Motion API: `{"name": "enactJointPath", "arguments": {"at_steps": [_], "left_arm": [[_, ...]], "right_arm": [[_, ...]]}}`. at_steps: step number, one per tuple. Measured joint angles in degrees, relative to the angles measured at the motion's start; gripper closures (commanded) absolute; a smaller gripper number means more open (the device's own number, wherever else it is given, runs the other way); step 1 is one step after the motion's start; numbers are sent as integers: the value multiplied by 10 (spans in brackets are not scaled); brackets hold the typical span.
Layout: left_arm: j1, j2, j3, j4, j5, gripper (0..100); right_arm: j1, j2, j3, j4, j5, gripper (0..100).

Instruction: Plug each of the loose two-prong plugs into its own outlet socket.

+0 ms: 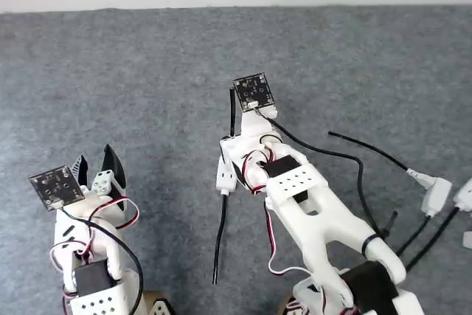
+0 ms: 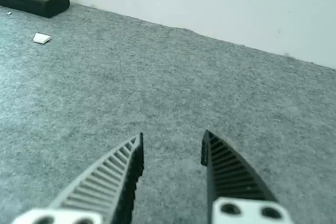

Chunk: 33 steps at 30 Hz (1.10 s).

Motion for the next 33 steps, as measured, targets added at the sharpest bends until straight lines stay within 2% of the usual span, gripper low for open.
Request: {"name": "enactJointPath", "arguments": {"at_steps": [19,25,33], "left_arm": [[0,0,0,0,0,830],[0,0,0,11,0,830],[0,0,0,30,-48,829]], "right_arm": [[-30,-81,97,7,51,991],[-30,-7,17,58,54,991],[-30,62,-68,109,69,990]]}}
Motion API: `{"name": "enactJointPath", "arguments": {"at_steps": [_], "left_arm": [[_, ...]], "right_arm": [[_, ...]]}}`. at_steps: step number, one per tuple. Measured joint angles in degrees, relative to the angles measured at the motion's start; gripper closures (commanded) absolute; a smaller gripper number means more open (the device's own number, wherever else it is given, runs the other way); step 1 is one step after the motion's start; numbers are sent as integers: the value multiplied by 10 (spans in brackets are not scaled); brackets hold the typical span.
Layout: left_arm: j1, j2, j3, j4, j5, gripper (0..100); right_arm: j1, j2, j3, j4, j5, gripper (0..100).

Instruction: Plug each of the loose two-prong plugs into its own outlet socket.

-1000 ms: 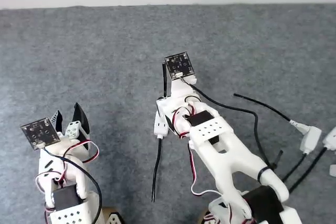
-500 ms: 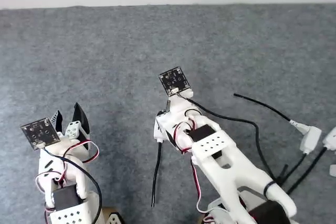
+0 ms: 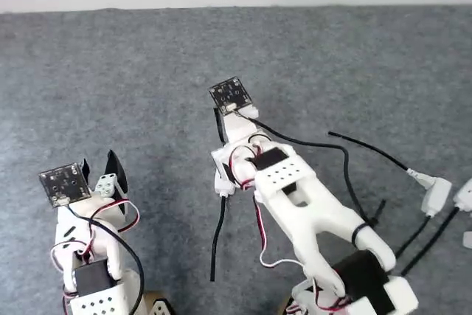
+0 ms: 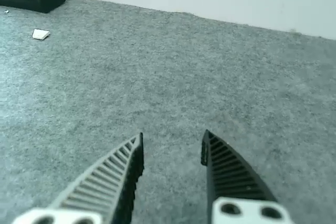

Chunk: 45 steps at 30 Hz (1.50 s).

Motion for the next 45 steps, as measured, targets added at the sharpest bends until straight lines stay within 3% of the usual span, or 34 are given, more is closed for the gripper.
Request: {"name": "enactJointPath", "arguments": {"at_steps": [3,10,18,26,34,39,41,45], "left_arm": [[0,0,0,10,-1,827],[1,0,0,10,-3,827],[21,0,0,18,-4,827],[22,0,0,18,-4,827],[22,0,0,18,-4,827],[22,0,0,18,-4,827],[22,0,0,18,-4,827],[22,0,0,18,-4,827]], "right_arm": [[0,0,-1,4,2,974],[-20,-11,16,46,3,750],[-82,-40,19,70,3,742],[-83,53,-17,56,-16,742],[-83,173,-152,149,-16,755],[-81,204,-193,184,-16,998],[-78,204,-196,184,-16,956],[-66,204,-196,184,-6,987]]}}
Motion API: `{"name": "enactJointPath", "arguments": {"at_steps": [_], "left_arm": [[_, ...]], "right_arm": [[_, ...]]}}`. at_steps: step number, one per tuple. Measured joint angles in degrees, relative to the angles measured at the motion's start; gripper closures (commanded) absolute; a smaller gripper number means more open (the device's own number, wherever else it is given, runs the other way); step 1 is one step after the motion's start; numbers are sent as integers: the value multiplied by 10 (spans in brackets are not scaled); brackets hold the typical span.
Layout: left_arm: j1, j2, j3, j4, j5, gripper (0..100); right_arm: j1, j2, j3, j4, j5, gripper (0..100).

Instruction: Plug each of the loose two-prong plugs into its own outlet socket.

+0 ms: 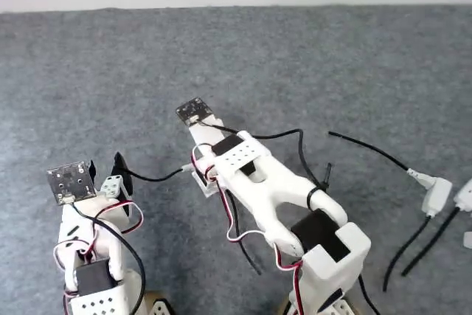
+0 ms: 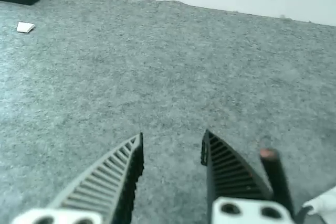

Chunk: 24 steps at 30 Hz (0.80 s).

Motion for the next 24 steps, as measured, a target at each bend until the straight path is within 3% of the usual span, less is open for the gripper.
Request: {"name": "enactJointPath", "arguments": {"at_steps": [6,9,17,24], "left_arm": [[0,0,0,0,0,827],[0,0,0,0,0,827],[0,0,0,11,0,827],[0,0,0,11,-1,827]], "right_arm": [[67,-81,1,66,41,990],[140,-166,18,101,64,990],[449,-341,81,129,157,990],[689,-355,150,15,230,990]]}}
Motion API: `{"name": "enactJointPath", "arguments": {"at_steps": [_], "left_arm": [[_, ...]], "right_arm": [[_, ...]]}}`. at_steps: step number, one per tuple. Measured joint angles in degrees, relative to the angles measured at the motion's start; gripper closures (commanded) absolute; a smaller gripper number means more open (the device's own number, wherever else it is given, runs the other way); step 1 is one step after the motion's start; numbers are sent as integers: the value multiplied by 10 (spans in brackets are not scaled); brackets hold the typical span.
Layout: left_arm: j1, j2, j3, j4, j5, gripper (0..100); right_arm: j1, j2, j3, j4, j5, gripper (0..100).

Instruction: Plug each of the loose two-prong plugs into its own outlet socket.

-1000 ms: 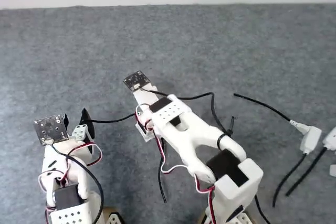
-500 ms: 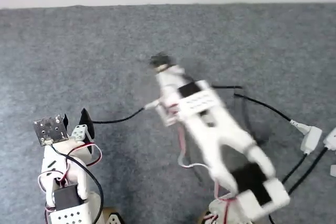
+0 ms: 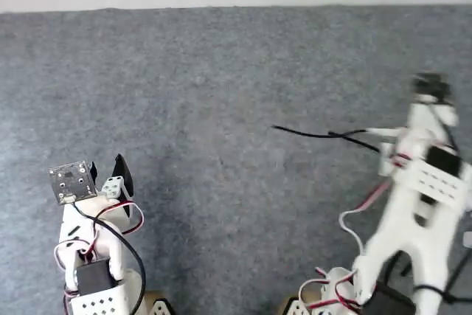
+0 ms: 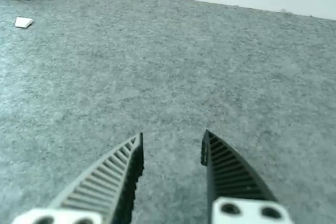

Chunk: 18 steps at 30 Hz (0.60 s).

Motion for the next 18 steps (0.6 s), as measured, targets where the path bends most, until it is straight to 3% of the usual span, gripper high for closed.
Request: {"name": "enactJointPath", "arguments": {"at_steps": [5,11,18], "left_arm": [[0,0,0,0,0,827],[0,0,0,0,0,827],[0,0,0,0,0,827]], "right_arm": [[111,24,23,-95,32,987],[193,84,24,-192,51,977],[208,105,24,-211,52,757]]}}
